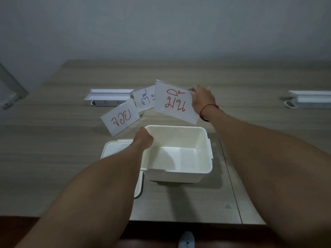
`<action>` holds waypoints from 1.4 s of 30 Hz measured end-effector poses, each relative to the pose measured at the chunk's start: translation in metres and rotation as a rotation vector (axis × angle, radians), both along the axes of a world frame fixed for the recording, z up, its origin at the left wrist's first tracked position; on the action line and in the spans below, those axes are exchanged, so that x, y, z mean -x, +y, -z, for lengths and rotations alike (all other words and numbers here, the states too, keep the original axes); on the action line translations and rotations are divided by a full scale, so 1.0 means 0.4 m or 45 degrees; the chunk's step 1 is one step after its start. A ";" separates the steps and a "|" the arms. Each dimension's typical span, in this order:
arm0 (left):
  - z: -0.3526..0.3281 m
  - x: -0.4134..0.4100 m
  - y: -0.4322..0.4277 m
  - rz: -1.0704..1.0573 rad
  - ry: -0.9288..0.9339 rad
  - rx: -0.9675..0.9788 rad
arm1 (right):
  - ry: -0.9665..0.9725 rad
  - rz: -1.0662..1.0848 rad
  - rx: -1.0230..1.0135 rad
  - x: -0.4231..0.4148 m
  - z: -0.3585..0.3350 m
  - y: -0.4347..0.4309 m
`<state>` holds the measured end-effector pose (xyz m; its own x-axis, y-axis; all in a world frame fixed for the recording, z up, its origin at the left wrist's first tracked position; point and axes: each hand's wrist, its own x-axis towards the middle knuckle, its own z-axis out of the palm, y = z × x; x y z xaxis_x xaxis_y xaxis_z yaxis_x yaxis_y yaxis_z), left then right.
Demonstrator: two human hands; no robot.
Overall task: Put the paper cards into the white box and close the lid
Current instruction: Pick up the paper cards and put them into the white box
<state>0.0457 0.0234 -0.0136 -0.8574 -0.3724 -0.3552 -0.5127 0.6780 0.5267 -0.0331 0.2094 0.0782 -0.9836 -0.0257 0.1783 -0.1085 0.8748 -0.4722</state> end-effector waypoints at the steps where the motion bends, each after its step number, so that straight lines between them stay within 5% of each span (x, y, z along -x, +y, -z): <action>1: 0.000 -0.008 0.001 0.000 0.013 -0.007 | -0.002 0.009 0.005 -0.016 -0.009 0.009; 9: 0.024 -0.057 0.002 -0.050 0.073 -0.020 | -0.210 -0.088 0.080 -0.148 0.027 0.073; 20: 0.041 -0.061 0.001 -0.051 0.083 0.012 | -1.233 -0.382 -0.175 -0.264 0.147 0.062; 24: 0.040 -0.039 0.005 -0.085 0.080 0.041 | -0.897 -0.304 -0.314 -0.215 0.162 0.055; 27: 0.045 -0.029 0.011 -0.150 0.082 0.014 | -0.678 -0.212 -0.190 -0.187 0.145 0.059; 42: 0.070 0.242 0.016 -0.147 0.271 0.131 | -0.358 -0.008 -0.337 0.203 0.171 0.071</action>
<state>-0.0512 0.0299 -0.0416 -0.8585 -0.4969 -0.1268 -0.4748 0.6769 0.5625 -0.1141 0.2377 0.0099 -0.9929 -0.0406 -0.1122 -0.0123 0.9701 -0.2424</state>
